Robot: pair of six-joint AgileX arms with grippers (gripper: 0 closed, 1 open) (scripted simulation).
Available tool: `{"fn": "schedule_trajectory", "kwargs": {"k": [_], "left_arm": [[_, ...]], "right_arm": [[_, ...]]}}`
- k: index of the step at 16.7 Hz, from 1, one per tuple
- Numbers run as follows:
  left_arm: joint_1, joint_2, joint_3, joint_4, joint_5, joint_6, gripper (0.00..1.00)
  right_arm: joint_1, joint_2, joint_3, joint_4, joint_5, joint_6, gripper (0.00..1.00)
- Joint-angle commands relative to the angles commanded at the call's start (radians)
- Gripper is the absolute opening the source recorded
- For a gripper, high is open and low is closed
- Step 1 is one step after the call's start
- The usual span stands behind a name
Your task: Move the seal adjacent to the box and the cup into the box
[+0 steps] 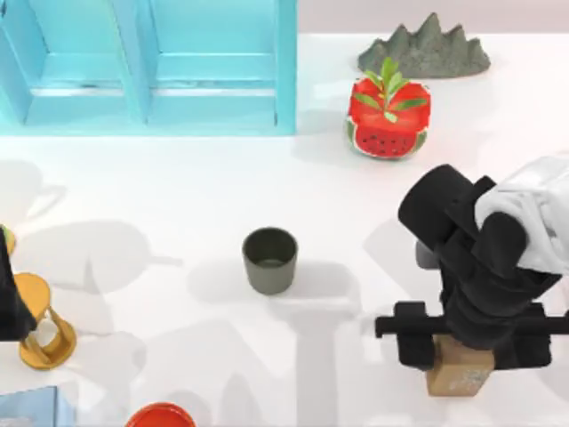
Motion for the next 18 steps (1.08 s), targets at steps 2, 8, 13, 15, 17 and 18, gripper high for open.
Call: {"fn": "schedule_trajectory", "kwargs": {"k": [2, 8, 13, 15, 17, 18], "left_arm": [[0.0, 0.0, 0.0, 0.0, 0.0, 0.0, 1.0], [0.0, 0.0, 0.0, 0.0, 0.0, 0.0, 1.0], [0.0, 0.0, 0.0, 0.0, 0.0, 0.0, 1.0], [0.0, 0.0, 0.0, 0.0, 0.0, 0.0, 1.0], [0.0, 0.0, 0.0, 0.0, 0.0, 0.0, 1.0], [0.0, 0.0, 0.0, 0.0, 0.0, 0.0, 1.0]], "right_arm": [[0.0, 0.0, 0.0, 0.0, 0.0, 0.0, 0.32], [0.0, 0.0, 0.0, 0.0, 0.0, 0.0, 0.0], [0.0, 0.0, 0.0, 0.0, 0.0, 0.0, 0.0], [-0.002, -0.002, 0.0, 0.0, 0.001, 0.001, 0.0], [-0.015, -0.015, 0.008, -0.016, 0.001, -0.014, 0.0], [-0.035, -0.034, 0.017, -0.04, 0.001, -0.036, 0.0]]}}
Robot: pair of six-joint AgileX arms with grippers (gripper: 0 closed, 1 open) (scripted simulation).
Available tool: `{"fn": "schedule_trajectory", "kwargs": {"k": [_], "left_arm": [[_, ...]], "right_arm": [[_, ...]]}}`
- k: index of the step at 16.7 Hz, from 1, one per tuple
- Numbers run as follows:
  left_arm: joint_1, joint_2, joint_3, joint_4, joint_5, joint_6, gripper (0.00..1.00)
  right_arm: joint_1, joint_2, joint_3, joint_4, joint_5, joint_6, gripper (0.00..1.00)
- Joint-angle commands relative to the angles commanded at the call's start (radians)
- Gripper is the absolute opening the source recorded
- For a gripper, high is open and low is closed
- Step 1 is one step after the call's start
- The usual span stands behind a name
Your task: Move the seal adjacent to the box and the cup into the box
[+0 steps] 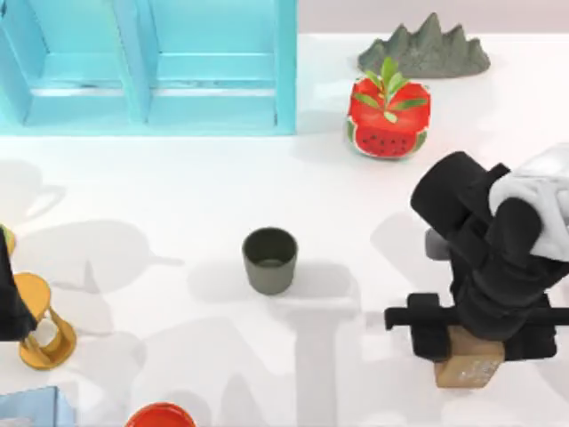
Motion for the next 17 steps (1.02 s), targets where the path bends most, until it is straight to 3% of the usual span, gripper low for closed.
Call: {"fn": "schedule_trajectory", "kwargs": {"k": [8, 17], "left_arm": [[0.0, 0.0, 0.0, 0.0, 0.0, 0.0, 1.0], [0.0, 0.0, 0.0, 0.0, 0.0, 0.0, 1.0]], "right_arm": [[-0.285, -0.249, 0.088, -0.355, -0.001, -0.288, 0.0], [-0.324, -0.205, 0.168, -0.404, 0.001, -0.337, 0.0]]}}
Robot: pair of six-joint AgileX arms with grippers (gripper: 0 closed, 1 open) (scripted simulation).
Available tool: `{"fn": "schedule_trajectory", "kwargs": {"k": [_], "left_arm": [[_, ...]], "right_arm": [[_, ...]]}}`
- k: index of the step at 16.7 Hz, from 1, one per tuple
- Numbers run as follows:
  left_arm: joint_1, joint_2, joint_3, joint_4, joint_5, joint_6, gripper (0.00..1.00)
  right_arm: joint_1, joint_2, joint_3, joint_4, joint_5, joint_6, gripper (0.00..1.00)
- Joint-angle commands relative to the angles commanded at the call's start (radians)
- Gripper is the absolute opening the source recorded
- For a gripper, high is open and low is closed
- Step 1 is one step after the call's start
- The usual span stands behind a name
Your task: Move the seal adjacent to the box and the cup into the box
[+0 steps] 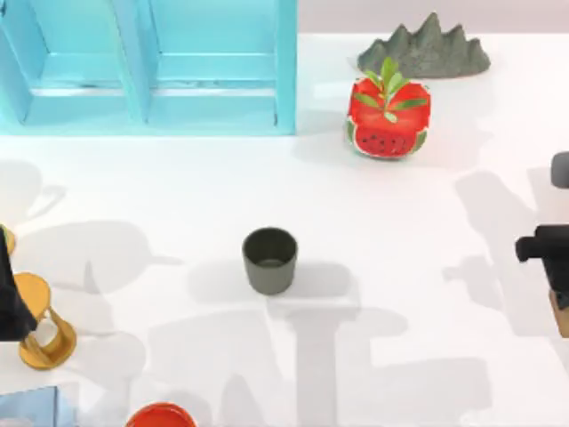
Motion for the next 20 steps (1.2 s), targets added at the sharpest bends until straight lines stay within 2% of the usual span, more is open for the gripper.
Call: {"fn": "schedule_trajectory", "kwargs": {"k": [5, 8, 14, 20], "left_arm": [[0.0, 0.0, 0.0, 0.0, 0.0, 0.0, 1.0], [0.0, 0.0, 0.0, 0.0, 0.0, 0.0, 1.0], [0.0, 0.0, 0.0, 0.0, 0.0, 0.0, 1.0], [0.0, 0.0, 0.0, 0.0, 0.0, 0.0, 1.0]], "right_arm": [[-0.061, 0.174, 0.252, -0.052, 0.004, -0.051, 0.0], [-0.083, 0.229, 0.315, -0.066, 0.005, -0.07, 0.0], [-0.078, 0.231, 0.297, -0.047, 0.006, -0.067, 0.0], [-0.079, 0.264, 0.124, 0.164, 0.005, -0.066, 0.0]]}}
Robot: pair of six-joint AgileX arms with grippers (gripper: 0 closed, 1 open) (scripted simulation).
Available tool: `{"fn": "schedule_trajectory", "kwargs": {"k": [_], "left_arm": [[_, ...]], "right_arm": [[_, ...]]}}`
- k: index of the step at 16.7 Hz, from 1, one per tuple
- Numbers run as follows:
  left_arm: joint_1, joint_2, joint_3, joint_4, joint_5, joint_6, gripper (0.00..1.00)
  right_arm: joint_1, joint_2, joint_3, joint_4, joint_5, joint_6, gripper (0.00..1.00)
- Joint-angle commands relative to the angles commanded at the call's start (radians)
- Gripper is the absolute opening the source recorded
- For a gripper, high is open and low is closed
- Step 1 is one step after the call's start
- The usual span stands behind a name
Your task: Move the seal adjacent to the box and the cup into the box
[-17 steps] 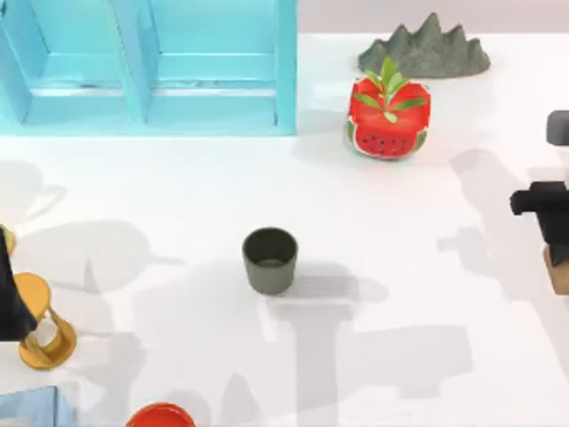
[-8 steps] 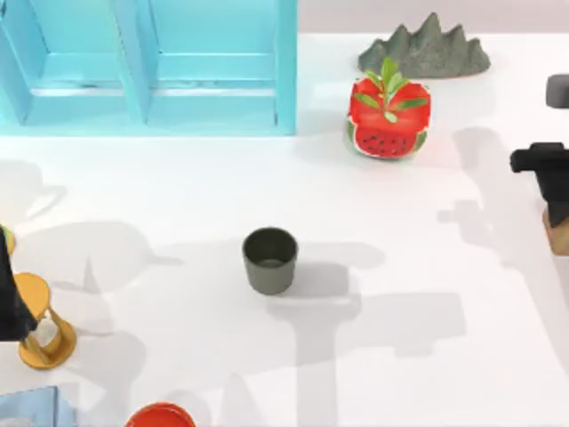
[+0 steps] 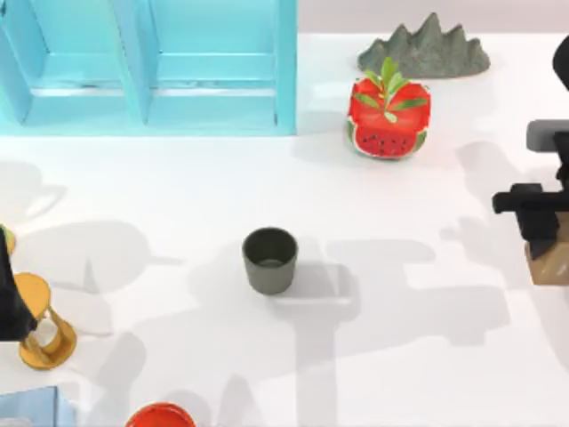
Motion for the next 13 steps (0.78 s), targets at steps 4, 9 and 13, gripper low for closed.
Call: {"fn": "schedule_trajectory", "kwargs": {"k": [4, 9, 13], "left_arm": [[0.0, 0.0, 0.0, 0.0, 0.0, 0.0, 1.0], [0.0, 0.0, 0.0, 0.0, 0.0, 0.0, 1.0], [0.0, 0.0, 0.0, 0.0, 0.0, 0.0, 1.0]], "right_arm": [[-0.001, 0.005, -0.023, 0.024, 0.0, 0.0, 0.0], [-0.001, 0.005, -0.023, 0.024, 0.0, 0.0, 0.3], [-0.001, 0.005, -0.023, 0.024, 0.0, 0.0, 0.6]]}}
